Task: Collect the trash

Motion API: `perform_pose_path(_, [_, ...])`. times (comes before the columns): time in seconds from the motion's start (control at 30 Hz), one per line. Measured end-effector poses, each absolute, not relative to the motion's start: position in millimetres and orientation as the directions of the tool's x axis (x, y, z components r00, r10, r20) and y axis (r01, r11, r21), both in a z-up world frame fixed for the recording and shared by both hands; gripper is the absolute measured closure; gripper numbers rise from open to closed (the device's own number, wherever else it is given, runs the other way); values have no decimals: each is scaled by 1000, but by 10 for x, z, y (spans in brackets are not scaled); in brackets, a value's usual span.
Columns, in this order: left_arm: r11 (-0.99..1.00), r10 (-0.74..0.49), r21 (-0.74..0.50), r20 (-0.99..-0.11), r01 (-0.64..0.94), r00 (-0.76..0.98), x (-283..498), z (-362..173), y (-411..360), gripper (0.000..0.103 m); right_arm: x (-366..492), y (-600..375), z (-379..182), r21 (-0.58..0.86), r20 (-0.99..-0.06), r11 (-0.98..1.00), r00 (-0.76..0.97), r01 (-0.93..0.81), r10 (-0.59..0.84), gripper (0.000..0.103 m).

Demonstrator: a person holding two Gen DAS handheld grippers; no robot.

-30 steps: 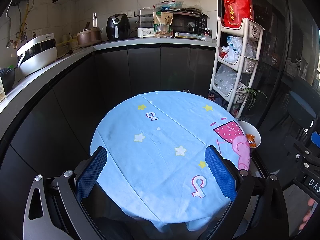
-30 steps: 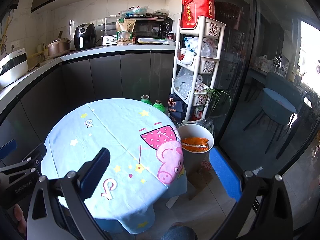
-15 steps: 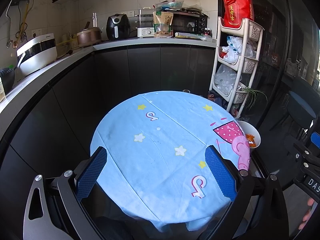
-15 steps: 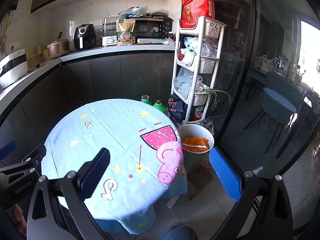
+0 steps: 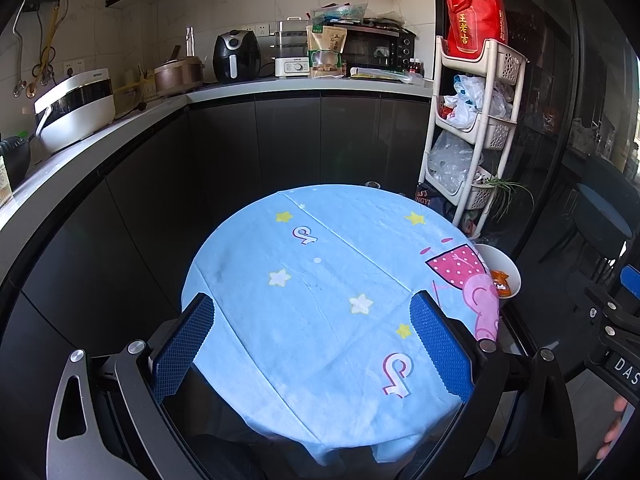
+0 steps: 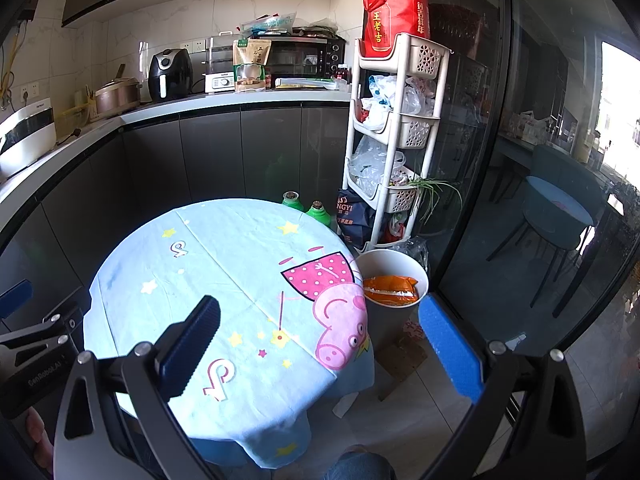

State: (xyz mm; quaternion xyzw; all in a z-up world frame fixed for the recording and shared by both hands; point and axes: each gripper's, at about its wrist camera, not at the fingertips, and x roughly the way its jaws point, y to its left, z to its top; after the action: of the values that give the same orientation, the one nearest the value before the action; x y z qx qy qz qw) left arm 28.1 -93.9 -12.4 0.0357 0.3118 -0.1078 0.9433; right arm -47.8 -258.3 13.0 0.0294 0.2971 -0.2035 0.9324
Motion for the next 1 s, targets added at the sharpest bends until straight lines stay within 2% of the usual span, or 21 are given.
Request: perform_pose_path(1.0, [975, -179, 1, -598, 224, 781, 272, -100, -929, 8, -481, -2594, 126, -64, -568, 916, 740, 396, -360, 3])
